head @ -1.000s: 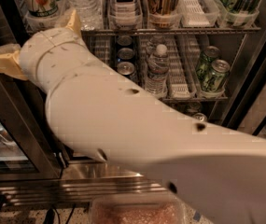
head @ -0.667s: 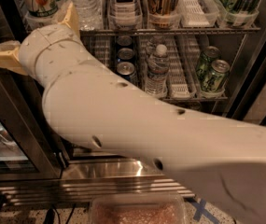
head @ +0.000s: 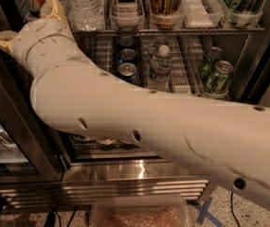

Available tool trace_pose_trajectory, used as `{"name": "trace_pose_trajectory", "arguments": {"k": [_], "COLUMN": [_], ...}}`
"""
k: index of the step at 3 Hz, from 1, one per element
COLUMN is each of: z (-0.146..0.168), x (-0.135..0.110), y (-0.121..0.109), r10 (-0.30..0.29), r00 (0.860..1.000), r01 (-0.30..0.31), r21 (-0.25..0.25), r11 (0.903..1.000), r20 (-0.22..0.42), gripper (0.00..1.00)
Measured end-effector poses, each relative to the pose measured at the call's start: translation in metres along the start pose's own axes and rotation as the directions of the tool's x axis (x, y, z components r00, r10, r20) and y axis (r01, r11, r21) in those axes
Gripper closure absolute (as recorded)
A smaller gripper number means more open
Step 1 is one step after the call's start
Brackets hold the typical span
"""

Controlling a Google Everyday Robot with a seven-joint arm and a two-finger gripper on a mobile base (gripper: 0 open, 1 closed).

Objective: Pick 7up can from top shelf of fridge

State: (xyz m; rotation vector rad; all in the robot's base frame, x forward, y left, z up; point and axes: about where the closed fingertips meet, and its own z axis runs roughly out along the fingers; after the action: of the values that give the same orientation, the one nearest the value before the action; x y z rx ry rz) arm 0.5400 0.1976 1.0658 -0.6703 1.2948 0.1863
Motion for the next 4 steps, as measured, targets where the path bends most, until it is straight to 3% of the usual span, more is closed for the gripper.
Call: {"name": "trace_pose_trajectory", "arguments": {"k": [1, 2, 4], "z": [0.011, 0.017, 0.012], "x": [0.001, 0.003, 0.004], "y": [0.001, -0.002, -0.013], "r10": [-0.013, -0.029, -0.036], "r00": [1.000, 1.000, 0.999], "r01": [0.013, 0.029, 0.038], "r21": [0.022, 0.059, 0.171], "r11": [0.9997, 0.9978, 0.9846], "r20": [0.005, 0.002, -0.016], "gripper": [0.27, 0.29, 0.37]}}
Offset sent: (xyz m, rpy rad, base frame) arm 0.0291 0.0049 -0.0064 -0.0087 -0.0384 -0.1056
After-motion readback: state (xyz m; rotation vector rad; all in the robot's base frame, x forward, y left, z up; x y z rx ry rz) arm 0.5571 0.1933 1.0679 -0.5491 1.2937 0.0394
